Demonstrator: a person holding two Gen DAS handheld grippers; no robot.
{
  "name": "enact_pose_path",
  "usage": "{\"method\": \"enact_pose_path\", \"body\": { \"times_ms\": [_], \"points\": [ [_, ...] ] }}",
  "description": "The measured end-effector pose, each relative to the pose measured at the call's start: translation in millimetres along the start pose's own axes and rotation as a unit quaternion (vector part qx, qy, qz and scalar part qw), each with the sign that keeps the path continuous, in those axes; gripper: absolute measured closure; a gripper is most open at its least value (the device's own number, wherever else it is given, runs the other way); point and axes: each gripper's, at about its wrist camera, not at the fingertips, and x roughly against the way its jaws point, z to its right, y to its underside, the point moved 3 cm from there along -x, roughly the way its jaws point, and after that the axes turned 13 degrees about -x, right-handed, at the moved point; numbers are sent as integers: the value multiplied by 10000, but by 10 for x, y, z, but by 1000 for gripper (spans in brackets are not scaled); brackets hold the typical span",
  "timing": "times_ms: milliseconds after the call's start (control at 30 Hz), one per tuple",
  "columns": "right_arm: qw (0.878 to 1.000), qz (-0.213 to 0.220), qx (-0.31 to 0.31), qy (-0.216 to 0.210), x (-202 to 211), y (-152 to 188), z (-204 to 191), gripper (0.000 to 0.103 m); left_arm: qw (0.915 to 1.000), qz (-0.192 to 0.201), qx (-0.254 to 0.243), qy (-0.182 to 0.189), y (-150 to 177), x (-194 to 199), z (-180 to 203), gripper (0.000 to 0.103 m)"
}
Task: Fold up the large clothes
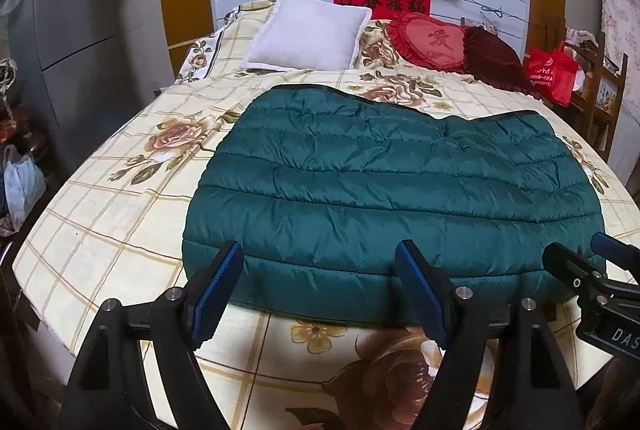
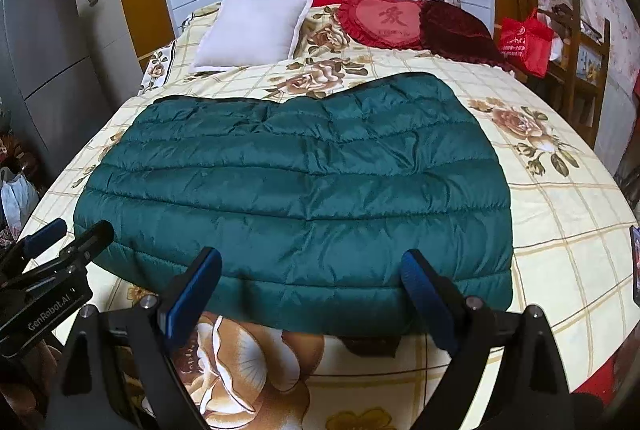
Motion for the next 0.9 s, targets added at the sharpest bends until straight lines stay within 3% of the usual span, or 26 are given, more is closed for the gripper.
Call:
{"method": "enact_pose_path", "body": {
  "times_ms": [900],
  "points": [
    [10000, -81, 39, -5, -54, 9, -36, 9, 10000, -47, 8, 83, 16, -10, 21, 19]
  ]
}}
